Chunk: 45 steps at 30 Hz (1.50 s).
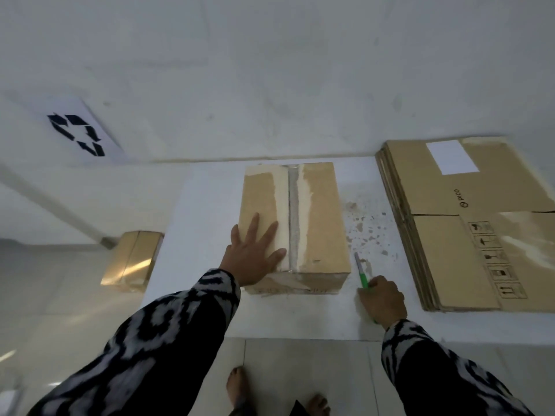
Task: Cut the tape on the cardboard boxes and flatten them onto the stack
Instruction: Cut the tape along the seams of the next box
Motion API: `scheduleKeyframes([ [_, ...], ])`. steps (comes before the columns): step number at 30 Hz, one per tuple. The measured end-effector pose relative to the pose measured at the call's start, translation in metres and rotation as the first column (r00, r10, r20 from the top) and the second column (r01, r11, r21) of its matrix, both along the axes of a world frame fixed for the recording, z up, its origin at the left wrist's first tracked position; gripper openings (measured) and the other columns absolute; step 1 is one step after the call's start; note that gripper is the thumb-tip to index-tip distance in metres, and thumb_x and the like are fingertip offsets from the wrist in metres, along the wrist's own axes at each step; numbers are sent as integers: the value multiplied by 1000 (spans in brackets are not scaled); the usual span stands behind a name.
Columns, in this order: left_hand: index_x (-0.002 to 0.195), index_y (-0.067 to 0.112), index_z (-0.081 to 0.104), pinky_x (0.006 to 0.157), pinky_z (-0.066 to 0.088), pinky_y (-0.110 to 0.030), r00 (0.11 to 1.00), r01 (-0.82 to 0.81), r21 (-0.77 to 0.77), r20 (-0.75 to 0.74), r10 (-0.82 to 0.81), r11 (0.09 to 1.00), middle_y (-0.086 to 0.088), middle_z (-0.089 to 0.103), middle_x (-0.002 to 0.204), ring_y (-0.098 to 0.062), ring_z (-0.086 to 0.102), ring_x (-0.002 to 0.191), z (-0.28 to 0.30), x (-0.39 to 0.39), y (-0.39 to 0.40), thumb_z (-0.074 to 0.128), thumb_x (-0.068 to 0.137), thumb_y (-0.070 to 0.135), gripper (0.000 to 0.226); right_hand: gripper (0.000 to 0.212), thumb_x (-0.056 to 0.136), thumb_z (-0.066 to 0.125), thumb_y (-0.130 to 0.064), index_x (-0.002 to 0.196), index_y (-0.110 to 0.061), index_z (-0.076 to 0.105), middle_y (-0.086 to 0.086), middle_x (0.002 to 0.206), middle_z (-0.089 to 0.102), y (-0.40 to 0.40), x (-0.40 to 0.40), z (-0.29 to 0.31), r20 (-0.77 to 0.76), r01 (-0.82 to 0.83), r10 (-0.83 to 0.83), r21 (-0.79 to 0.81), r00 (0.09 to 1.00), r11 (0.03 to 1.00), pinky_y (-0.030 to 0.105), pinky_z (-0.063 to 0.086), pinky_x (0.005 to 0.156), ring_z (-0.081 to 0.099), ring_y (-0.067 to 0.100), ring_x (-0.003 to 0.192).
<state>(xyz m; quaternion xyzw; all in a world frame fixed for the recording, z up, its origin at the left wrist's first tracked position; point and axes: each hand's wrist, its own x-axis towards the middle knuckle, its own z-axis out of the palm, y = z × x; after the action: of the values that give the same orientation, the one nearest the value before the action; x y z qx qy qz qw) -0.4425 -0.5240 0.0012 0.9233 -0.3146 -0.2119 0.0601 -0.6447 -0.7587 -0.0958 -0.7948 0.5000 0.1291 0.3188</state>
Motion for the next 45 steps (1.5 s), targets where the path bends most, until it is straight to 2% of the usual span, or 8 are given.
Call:
scheduleKeyframes([
  [9, 152, 51, -3, 119, 13, -57, 997, -48, -19, -58, 47, 999, 16, -22, 160, -45, -11, 146, 20, -15, 5, 33, 94, 69, 70, 18, 104, 35, -21, 115, -11, 45, 11, 95, 61, -3, 47, 80, 448, 249, -342, 255, 826, 934, 31, 45, 58, 61, 26, 77],
  [16, 156, 38, -5, 117, 15, -53, 1000, -1, 1, -14, 1, 1000, 7, -23, 161, -36, -10, 146, 32, -32, 12, 31, 99, 60, 71, 21, 103, 34, -16, 117, -21, 48, 2, 74, 56, 36, 106, 147, 691, 90, -349, 382, 634, 920, 36, 49, 56, 56, 17, 56],
  [24, 147, 31, 30, 121, 4, -50, 991, -15, -190, 129, 40, 982, -5, 26, 155, -26, 15, 148, 5, 23, 6, 21, 89, 58, 65, 28, 105, 32, -19, 126, -26, 49, 3, 73, 58, 74, 123, 137, 672, 70, -280, 322, 686, 944, 21, 47, 46, 54, 12, 52],
  [30, 152, 33, 29, 121, 3, -51, 979, 4, -267, 199, 51, 964, -4, 14, 164, -38, 3, 149, 1, 119, -56, 37, 101, 45, 53, 46, 105, 30, -18, 136, -47, 48, 1, 74, 61, 79, 135, 136, 625, 67, -195, 222, 756, 973, 23, 45, 46, 48, 9, 51],
  [33, 151, 33, 32, 119, 5, -52, 971, 90, -235, 235, -34, 968, -1, 25, 161, -38, 12, 147, 4, 143, -78, 33, 102, 44, 49, 49, 104, 30, -21, 141, -49, 45, -17, 84, 61, 79, 141, 135, 590, 68, -155, 168, 793, 984, 27, 45, 54, 50, 13, 58],
  [35, 148, 33, 35, 118, 10, -52, 969, 119, -245, 242, -58, 962, 3, 37, 155, -36, 21, 144, -2, 148, -80, 31, 103, 42, 47, 51, 104, 30, -22, 143, -53, 39, -7, 95, 68, 75, 150, 136, 576, 35, -133, 179, 807, 983, 26, 42, 50, 45, 14, 56],
  [38, 145, 31, 40, 116, 16, -50, 965, 144, -296, 255, -67, 944, 4, 47, 146, -33, 28, 142, -8, 150, -81, 33, 102, 38, 44, 47, 104, 31, -27, 146, -47, 39, 13, 97, 71, 69, 172, 136, 553, -4, -72, 135, 830, 991, 22, 40, 48, 43, 10, 52],
  [45, 132, 40, 52, 105, 24, -39, 964, 93, -353, 267, 5, 931, 13, 61, 129, -17, 50, 123, -5, 162, -82, 41, 96, 48, 38, 48, 106, 27, -27, 153, -35, 30, -6, 83, 65, 74, 212, 132, 496, -76, 12, 108, 868, 991, 14, 45, 57, 64, 25, 75],
])
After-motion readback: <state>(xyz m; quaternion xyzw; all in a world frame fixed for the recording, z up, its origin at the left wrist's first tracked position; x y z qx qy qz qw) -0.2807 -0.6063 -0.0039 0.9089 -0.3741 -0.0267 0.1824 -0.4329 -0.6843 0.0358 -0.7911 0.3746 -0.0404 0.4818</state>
